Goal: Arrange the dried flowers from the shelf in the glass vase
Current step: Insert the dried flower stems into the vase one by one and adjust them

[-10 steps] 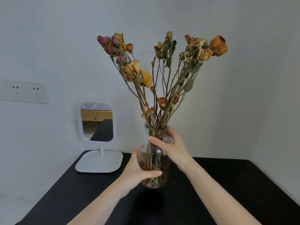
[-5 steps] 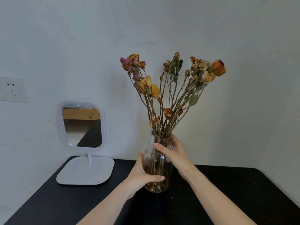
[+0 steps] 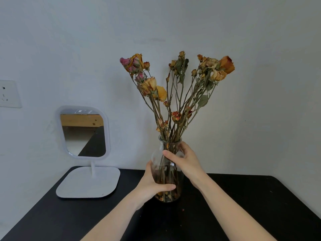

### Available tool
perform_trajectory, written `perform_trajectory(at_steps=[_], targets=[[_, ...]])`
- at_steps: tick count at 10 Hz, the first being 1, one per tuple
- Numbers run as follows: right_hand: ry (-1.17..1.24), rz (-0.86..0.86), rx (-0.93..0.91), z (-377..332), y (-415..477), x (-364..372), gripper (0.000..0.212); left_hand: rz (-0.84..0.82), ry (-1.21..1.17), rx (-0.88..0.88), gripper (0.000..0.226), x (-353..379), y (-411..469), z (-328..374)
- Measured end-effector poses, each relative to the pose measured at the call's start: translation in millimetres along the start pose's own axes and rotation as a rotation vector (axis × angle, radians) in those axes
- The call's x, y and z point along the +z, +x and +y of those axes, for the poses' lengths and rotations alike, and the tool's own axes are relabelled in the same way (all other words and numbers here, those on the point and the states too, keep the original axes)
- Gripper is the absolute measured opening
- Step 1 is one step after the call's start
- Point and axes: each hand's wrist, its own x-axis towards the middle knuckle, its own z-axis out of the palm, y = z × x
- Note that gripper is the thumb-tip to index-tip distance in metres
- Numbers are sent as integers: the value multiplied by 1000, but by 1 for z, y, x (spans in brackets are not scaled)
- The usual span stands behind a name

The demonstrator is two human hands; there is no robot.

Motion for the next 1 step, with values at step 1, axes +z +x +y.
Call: perform_trajectory(at_steps=[1], targets=[[-51,34,-20,-3,-8,-4,46,77,6,39,130,2,-17,4]])
